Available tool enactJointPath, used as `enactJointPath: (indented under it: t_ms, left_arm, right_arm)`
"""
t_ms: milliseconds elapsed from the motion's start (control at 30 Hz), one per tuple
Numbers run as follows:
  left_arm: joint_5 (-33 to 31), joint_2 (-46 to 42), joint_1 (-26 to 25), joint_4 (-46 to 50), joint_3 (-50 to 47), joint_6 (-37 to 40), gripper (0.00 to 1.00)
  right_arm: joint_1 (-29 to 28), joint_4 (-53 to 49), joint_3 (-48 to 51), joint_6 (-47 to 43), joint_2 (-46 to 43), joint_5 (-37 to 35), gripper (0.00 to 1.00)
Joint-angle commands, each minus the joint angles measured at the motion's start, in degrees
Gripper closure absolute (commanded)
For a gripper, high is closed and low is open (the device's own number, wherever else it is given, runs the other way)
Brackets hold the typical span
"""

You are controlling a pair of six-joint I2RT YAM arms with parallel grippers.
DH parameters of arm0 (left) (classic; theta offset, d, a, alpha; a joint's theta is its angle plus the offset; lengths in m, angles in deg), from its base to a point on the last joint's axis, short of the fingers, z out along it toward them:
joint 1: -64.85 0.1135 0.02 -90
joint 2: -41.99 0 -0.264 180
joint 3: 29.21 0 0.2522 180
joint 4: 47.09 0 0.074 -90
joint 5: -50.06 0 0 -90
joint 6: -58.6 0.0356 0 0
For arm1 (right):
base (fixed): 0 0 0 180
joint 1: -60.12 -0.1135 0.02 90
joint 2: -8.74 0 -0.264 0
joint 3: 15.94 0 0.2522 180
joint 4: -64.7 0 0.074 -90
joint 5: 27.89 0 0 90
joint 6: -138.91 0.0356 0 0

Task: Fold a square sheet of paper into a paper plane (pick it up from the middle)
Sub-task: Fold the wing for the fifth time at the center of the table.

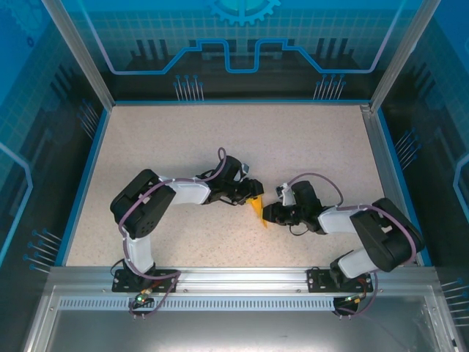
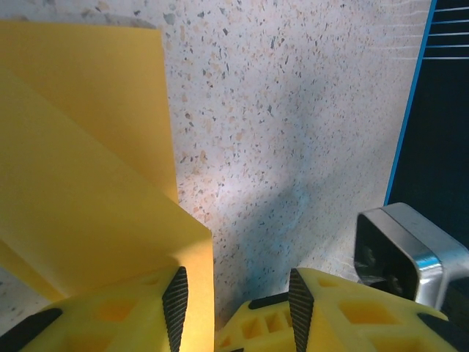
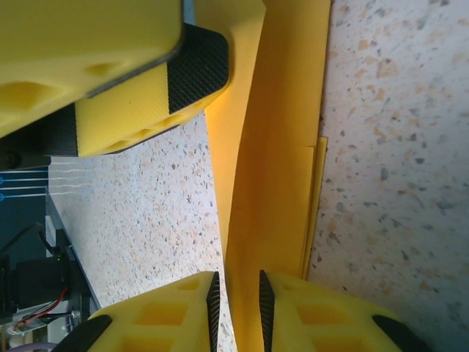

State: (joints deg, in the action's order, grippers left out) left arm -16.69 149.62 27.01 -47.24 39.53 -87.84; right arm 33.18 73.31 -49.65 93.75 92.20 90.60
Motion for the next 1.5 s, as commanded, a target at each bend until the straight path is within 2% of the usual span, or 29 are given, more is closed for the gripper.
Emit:
enactJointPath:
  t_ms: [0,300,600,767,867,1000,1167,1467]
  left_arm:
    - [-0.4,0.5,-0.4,-0.2,1.3,1.5,0.56]
    - [-0.8,0.4,-0.4,-0.1,1.4,1.2,0.56]
    - [-0.8,0.4,-0.4,0.0,1.5,1.0,0.56]
    - [-0.7,0.4,-0.3,0.0,1.6,1.0,0.56]
    - [-0.8,0.4,-0.3,0.0,1.5,0.9,0.56]
    - [-0.8,0.2,-0.3,0.0,1.6,0.9,0.56]
    - [-0.7,-0.1,-0.3,0.2,1.8,1.2,0.56]
    - [0.9,-2.2,-0.3,-0.1,1.2,1.6,0.52]
  right_arm:
    - [1.0,-6.1,-1.5,-3.2,-1.8,-1.5,0.74]
    - [0.0,-8.9,-3.7,-6.0,-1.9,-1.5,0.56]
    - [-1.5,-11.5,-6.9,-8.4,1.1,-2.4,0.53]
    - [-3.7,-15.4,-9.2,-10.5,3.1,-6.0,0.53]
    - [-4.3,-16.8,-9.8,-10.7,4.1,-8.3,0.58]
    - [-4.3,-17.1,-9.6,-9.8,4.6,-10.6,0.69]
    - [-4.0,-15.2,-8.8,-8.5,5.1,-8.9,0.80]
    - [-3.2,-14.0,-8.4,-7.5,5.8,-6.9,0.82]
